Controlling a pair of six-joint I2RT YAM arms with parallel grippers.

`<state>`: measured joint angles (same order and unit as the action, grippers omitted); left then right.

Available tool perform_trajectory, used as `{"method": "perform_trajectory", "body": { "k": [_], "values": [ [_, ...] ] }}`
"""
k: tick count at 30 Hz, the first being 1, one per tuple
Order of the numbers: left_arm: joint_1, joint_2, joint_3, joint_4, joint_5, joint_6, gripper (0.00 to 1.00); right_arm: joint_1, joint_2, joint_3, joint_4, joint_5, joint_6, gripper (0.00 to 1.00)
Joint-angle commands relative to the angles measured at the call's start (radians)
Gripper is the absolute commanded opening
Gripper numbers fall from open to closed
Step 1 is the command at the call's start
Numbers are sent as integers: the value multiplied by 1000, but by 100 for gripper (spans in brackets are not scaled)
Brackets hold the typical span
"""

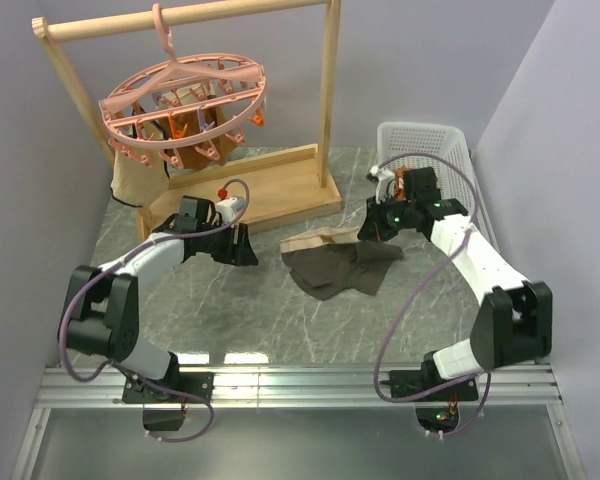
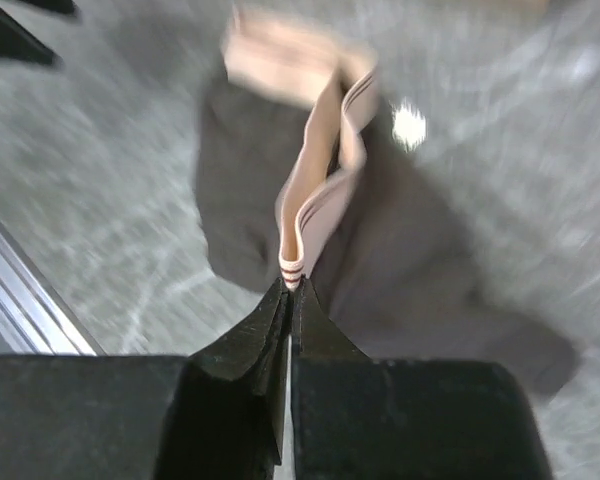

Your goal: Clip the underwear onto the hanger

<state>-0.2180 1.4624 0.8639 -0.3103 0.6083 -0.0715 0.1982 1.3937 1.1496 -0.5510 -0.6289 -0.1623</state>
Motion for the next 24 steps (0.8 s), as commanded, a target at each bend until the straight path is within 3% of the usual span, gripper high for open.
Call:
{"method": "perform_trajectory", "body": {
  "k": [1, 10, 16, 24],
  "values": [
    [-21, 61, 37, 124, 41, -89, 62, -3, 73, -51, -53, 47, -42, 0],
    [-113, 248, 44, 402, -13, -312, 53, -28, 102, -27, -52, 64, -40, 0],
    [-130, 372, 136, 458, -79, -395, 50, -43, 123, -7, -70, 55, -42, 0],
    [-162, 487, 182, 540, -48, -453, 50, -59, 136, 19, -86, 38, -48, 0]
  ]
}}
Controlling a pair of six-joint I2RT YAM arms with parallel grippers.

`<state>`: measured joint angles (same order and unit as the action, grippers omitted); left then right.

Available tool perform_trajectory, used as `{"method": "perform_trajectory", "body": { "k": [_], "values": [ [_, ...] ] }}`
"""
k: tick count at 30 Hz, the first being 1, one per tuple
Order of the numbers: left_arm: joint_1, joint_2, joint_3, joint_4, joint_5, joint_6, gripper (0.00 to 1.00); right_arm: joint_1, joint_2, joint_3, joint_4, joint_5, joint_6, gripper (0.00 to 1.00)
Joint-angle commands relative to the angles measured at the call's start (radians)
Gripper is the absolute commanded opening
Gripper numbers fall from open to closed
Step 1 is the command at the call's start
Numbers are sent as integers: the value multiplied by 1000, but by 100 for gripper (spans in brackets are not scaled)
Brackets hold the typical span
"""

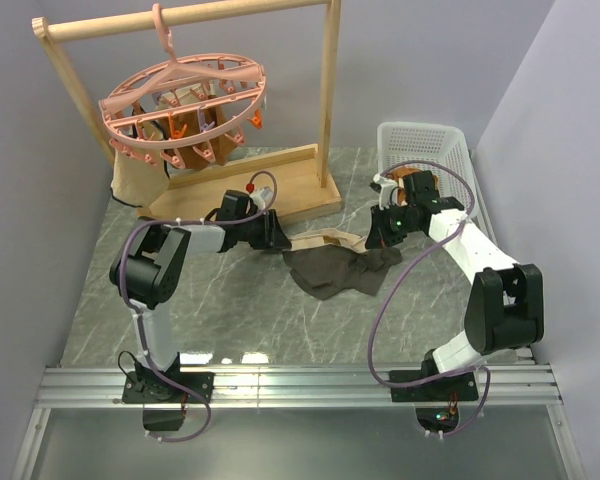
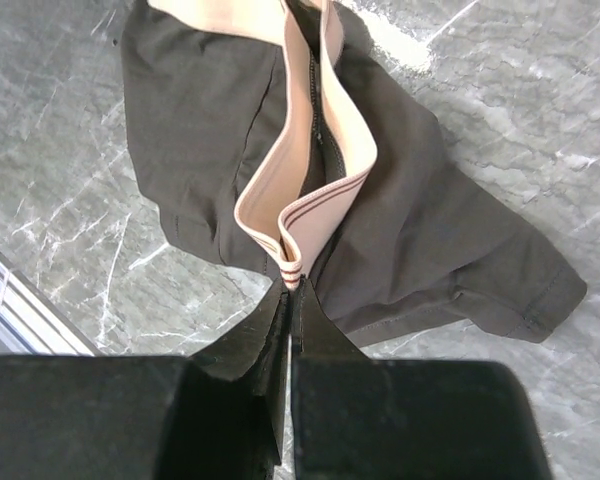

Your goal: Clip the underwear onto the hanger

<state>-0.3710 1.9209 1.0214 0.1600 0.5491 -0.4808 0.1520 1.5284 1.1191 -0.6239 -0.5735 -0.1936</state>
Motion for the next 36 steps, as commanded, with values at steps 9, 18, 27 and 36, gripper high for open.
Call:
{"method": "perform_trajectory", "body": {
  "k": [9, 18, 27, 36],
  "values": [
    [-8, -135, -12, 39, -20, 45, 0, -52, -65, 76, -16, -115, -24, 0],
    [15, -693, -78, -290, -90, 307, 0, -146, -322, 62, 41, -196, -42, 0],
    [-9, -1169, -150, -667, -60, 571, 0, -106, -591, -99, -94, -341, -243, 0],
    [-8, -1319, -81, -861, -216, 570, 0, 105, -609, -231, 115, -223, -75, 0]
  ]
}}
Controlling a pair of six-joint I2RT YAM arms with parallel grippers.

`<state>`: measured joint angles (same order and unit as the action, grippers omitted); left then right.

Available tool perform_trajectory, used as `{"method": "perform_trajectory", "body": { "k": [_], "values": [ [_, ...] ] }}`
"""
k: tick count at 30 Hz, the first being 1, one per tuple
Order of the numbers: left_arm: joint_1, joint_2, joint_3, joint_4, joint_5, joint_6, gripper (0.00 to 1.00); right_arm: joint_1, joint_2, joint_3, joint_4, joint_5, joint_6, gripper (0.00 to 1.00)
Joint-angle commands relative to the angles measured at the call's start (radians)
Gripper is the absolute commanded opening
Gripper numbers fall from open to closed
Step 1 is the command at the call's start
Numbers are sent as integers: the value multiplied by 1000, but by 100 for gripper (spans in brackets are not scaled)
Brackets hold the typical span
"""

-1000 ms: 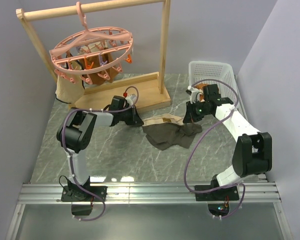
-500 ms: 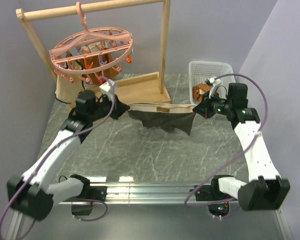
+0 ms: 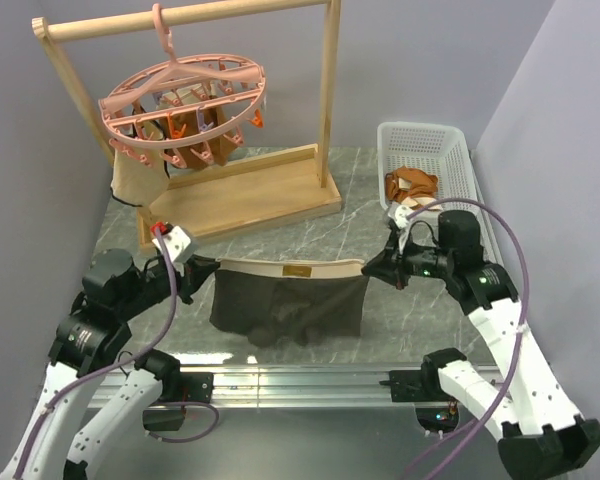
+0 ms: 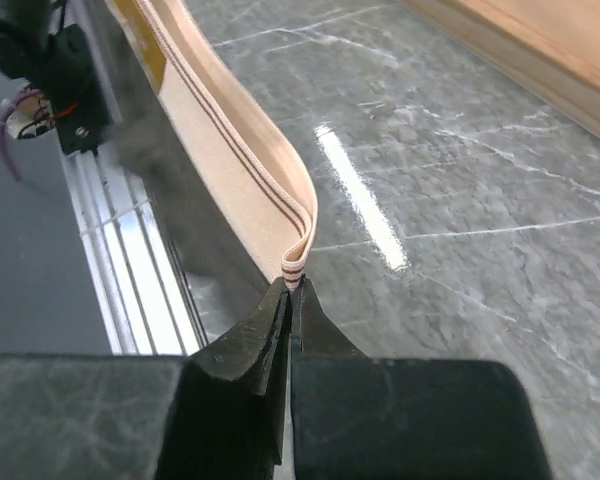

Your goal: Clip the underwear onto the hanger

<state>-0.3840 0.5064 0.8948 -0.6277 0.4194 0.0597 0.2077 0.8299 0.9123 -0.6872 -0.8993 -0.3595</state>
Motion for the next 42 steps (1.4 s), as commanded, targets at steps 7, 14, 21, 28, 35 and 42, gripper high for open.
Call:
{"method": "perform_trajectory", "body": {
  "k": [7, 14, 21, 28, 35, 42],
  "values": [
    [4, 450, 49, -35, -148, 64, 0, 91, 544, 127, 293, 298, 209, 0],
    [52, 877, 91, 112, -203, 95, 0, 87, 969, 305, 365, 388, 264, 0],
    [122, 1106, 197, 281, -159, 23, 0, 71, 1089, 468, 333, 419, 309, 0],
    [135, 1143, 181, 332, -76, 52, 32, 67, 1126, 542, 299, 415, 340, 43],
    [189, 852, 70, 179, 87, 253, 69, 42, 855, 432, 375, 364, 358, 56],
    [257, 375, -59, 14, 36, 370, 96, 70, 548, 286, 587, 364, 356, 70]
  ]
}}
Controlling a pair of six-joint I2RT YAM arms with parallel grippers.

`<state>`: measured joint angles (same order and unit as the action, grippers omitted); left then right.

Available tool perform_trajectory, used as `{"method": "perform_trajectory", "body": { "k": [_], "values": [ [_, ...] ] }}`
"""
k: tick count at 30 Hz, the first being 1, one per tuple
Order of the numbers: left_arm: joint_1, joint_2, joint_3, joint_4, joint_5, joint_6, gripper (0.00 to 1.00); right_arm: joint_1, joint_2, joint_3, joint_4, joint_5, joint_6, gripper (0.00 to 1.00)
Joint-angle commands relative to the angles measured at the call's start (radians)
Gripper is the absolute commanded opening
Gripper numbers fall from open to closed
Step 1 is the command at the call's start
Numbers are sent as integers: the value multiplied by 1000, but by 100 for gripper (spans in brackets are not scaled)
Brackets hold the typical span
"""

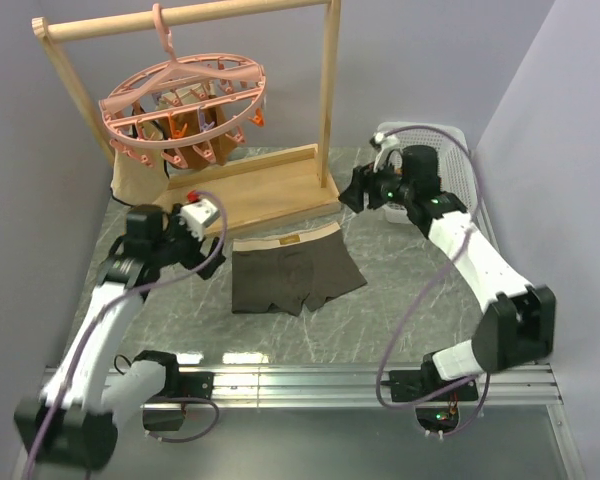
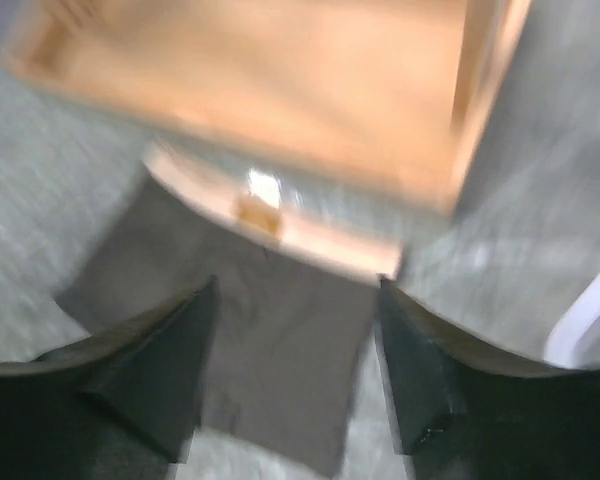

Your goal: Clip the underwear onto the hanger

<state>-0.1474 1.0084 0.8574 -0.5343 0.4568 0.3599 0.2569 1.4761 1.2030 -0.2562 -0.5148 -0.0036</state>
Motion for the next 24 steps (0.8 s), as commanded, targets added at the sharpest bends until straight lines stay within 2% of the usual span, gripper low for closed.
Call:
{"method": "perform_trajectory", "body": {
  "k": [1, 4, 6, 7, 10, 13, 15, 17, 19, 22, 24],
  "values": [
    [31, -204, -20, -96, -42, 36, 99, 33, -130, -5, 167, -25, -6, 77],
    [43, -298, 9, -107, -115, -42, 99, 105, -163, 27, 160, -18, -39, 80],
    [46, -313, 34, -99, -181, -143, 99, 155, -162, 70, 146, 17, -91, 82],
    [51, -307, 70, -104, -197, -212, 99, 219, -146, 91, 114, 38, -117, 82],
    [57, -292, 145, -107, -234, -353, 98, 361, -122, 133, 113, 182, -321, 82],
    [60, -287, 215, -92, -263, -525, 99, 424, -90, 141, 135, 239, -407, 85],
    [66, -284, 282, -61, -253, -603, 99, 432, -71, 159, 159, 220, -372, 89],
    [172, -268, 324, -33, -163, -682, 99, 433, -47, 162, 216, 239, -291, 98],
    [259, -223, 397, -51, -106, -774, 99, 432, -34, 181, 241, 231, -231, 100],
    [339, -180, 471, -67, -80, -876, 99, 432, -16, 199, 242, 113, -223, 100],
    [403, -165, 499, -56, -38, -949, 98, 436, -2, 210, 247, -17, -219, 100]
  ]
}}
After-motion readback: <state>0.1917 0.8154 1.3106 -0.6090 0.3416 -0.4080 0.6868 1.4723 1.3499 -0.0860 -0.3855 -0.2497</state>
